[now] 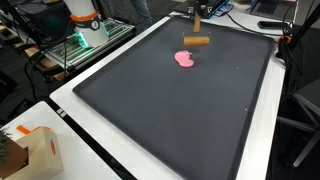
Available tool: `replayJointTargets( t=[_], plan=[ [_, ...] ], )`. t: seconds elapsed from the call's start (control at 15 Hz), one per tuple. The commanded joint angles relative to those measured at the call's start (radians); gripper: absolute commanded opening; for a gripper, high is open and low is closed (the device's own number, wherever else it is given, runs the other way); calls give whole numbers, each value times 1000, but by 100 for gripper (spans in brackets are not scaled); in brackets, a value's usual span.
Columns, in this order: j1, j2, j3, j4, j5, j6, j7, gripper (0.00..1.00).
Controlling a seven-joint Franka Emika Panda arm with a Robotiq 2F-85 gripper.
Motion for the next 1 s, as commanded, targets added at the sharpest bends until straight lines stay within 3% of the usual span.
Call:
replayJointTargets(
  t=[0.0,0.53,0.93],
  plan=[
    [3,27,-29,46,58,-8,-10,24],
    [-43,48,-79,108,260,-1,-90,24],
    [-130,40,-106,135,479,0,-229,24]
  ],
)
